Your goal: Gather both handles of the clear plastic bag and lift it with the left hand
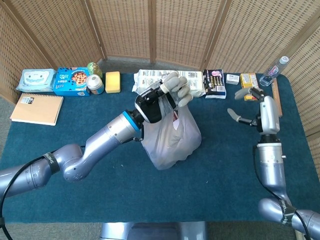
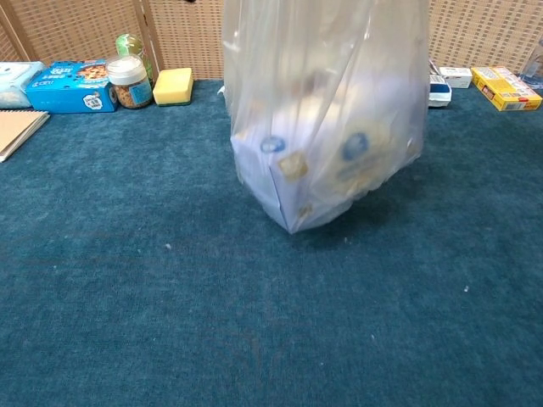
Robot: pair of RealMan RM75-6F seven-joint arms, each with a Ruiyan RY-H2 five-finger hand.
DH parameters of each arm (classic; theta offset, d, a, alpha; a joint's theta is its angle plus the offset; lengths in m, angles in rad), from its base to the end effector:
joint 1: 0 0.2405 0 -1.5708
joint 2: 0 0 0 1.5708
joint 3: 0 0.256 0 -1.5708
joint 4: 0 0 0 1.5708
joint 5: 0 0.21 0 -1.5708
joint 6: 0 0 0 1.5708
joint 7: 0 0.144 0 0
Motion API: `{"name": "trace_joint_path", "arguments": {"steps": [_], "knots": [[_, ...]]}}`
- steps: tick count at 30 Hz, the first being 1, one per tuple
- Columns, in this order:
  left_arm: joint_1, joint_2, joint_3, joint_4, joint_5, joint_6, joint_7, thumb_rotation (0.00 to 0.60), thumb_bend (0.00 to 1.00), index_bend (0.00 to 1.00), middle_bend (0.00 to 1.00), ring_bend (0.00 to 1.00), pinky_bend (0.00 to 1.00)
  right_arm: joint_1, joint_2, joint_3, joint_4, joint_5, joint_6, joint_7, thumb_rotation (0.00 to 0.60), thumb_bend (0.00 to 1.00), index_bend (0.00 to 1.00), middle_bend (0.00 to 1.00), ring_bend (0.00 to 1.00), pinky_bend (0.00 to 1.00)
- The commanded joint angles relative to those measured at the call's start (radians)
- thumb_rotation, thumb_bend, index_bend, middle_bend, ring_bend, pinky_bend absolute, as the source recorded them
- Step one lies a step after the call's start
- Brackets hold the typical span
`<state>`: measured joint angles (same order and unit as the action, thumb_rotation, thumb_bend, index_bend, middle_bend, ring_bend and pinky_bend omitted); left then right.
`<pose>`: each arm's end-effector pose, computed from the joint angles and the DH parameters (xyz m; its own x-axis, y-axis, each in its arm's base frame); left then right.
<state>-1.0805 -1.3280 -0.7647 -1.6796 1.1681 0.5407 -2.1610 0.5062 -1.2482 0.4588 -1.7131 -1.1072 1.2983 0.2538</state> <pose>0.1121 0.3864 0.1117 -0.6109 0.4838 -0.6267 -0.2476 0.6351 0.7317 -0.1735 -0.3525 0.1652 -0.2928 0.1567 0.9432 -0.9448 -0.1993 -0.2602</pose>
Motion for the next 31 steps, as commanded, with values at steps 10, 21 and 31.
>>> {"name": "trace_joint_path", "arguments": {"steps": [10, 21, 31], "knots": [[-0.029, 0.043, -0.144, -0.005, -0.12, -0.085, 0.112, 0.6, 0.4, 0.73, 0.72, 0.64, 0.65, -0.074, -0.006, -0.103, 0.048, -0.077, 0.002, 0.035, 0.6, 0.23, 0.53, 0.45, 0.35, 0.27], [-0.043, 0.055, -0.232, 0.008, -0.255, -0.138, 0.245, 0.6, 0.39, 0.73, 0.72, 0.64, 0.65, -0.092, -0.005, -0.157, 0.116, -0.149, 0.006, -0.009, 0.6, 0.23, 0.53, 0.45, 0.34, 0.27], [-0.018, 0.031, -0.291, 0.002, -0.328, -0.181, 0.347, 0.6, 0.38, 0.73, 0.72, 0.64, 0.65, -0.094, -0.009, -0.237, 0.195, -0.253, 0.003, -0.122, 0.6, 0.23, 0.53, 0.45, 0.33, 0.26]]}}
